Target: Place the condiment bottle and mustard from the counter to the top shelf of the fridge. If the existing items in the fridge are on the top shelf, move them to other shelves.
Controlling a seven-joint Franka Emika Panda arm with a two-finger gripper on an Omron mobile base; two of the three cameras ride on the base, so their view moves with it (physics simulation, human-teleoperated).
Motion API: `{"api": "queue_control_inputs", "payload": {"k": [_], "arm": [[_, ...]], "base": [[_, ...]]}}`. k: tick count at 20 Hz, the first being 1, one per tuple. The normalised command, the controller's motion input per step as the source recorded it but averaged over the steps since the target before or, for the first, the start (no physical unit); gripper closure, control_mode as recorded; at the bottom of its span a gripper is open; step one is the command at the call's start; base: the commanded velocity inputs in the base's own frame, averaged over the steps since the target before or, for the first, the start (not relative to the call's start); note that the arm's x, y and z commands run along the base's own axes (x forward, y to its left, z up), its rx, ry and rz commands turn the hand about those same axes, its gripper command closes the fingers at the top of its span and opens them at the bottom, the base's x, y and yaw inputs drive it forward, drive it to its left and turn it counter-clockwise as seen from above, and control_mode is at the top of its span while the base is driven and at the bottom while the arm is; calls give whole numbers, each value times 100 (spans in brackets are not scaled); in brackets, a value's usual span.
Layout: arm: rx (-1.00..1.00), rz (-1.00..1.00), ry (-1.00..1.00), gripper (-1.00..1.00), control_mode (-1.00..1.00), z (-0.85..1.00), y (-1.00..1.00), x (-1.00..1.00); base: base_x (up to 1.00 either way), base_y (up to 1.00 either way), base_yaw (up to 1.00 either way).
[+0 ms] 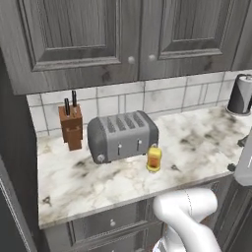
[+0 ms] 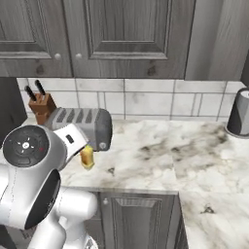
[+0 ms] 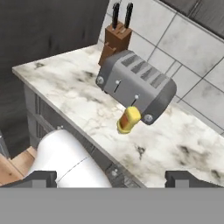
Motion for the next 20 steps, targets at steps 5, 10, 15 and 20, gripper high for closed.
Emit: {"api": "queue_control_inputs", "payload": {"k": [5,10,15,20], "arm": [[0,0,0,-100,100,0,0,0],[0,0,0,-100,100,0,0,0],[0,0,0,-100,100,0,0,0],[0,5,3,-100,-100,0,1,18]], "base": [[0,-50,8],[-28,0,1],[-12,0,0],[0,1,1]]}}
